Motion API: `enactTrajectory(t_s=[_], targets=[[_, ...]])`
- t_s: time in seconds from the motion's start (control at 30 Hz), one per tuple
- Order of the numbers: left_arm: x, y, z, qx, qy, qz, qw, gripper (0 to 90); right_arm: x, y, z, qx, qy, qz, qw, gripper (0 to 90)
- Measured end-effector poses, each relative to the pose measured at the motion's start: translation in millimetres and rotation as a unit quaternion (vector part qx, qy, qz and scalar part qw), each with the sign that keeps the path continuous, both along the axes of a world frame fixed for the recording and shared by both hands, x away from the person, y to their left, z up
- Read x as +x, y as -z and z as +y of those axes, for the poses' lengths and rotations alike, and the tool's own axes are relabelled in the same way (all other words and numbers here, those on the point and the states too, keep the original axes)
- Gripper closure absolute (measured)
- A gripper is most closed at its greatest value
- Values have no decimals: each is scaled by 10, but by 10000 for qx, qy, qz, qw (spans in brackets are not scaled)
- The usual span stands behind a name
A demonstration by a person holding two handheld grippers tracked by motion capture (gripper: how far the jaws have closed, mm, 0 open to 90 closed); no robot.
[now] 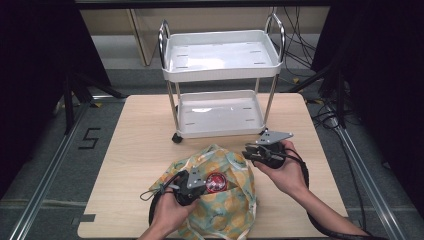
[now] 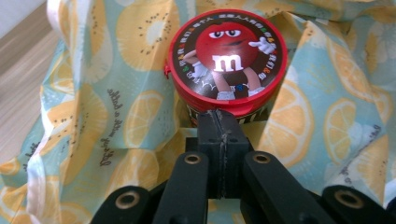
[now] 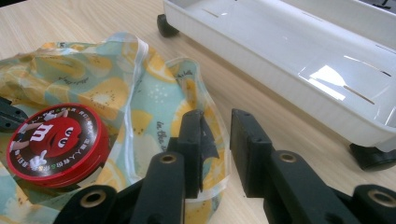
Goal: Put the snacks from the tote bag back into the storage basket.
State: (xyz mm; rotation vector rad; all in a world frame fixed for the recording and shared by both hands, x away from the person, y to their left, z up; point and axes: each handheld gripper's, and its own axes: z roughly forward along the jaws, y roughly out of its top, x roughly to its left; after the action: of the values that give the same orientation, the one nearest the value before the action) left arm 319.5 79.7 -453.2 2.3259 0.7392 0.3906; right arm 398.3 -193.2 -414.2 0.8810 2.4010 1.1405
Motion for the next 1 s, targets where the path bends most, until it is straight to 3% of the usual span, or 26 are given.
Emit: enactTrajectory(t_s=[0.07,0.17,0.2,0.27,0.3,0.37,0.4,0.5,0.8,0.87,0.93,1.0], targets=[[-14,10,-20,-83,-28,75,9999,889,-15,3,13,37,39,38,10000,746],[-21,2,-37,-22,73,19,10000,886,-21,-1,23,22,-43,-15,10000,746],[-31,8,-48,-52,-2,45,10000,883,-27,-7,26,9,-74,-59,10000,745],[-38,9,-65,-53,36,43,10000,880,-59,-20,53,83,-43,42,9999,744],[-42,7,-71,-61,72,53,9999,877,-44,-28,47,21,-123,-117,9999,744],[-43,13,-83,-62,73,41,9999,872,-69,-51,67,53,-154,-96,9998,742],[-35,3,-77,1,190,-1,9998,869,-74,-61,75,44,-195,-159,9997,743],[-52,16,-89,-52,100,38,9999,859,-116,-79,121,88,-252,-145,9995,741],[-72,19,-123,-42,284,18,9996,827,-195,-60,229,25,-672,-121,9977,737],[-78,-6,-105,-40,254,-80,9996,822,-213,-44,258,28,-795,-126,9967,732],[-96,-62,-81,-147,239,-85,9996,814,-243,-32,292,79,-852,-18,9963,725],[-115,-113,-55,-203,202,-148,9995,804,-249,-12,315,76,-955,-52,9954,712]])
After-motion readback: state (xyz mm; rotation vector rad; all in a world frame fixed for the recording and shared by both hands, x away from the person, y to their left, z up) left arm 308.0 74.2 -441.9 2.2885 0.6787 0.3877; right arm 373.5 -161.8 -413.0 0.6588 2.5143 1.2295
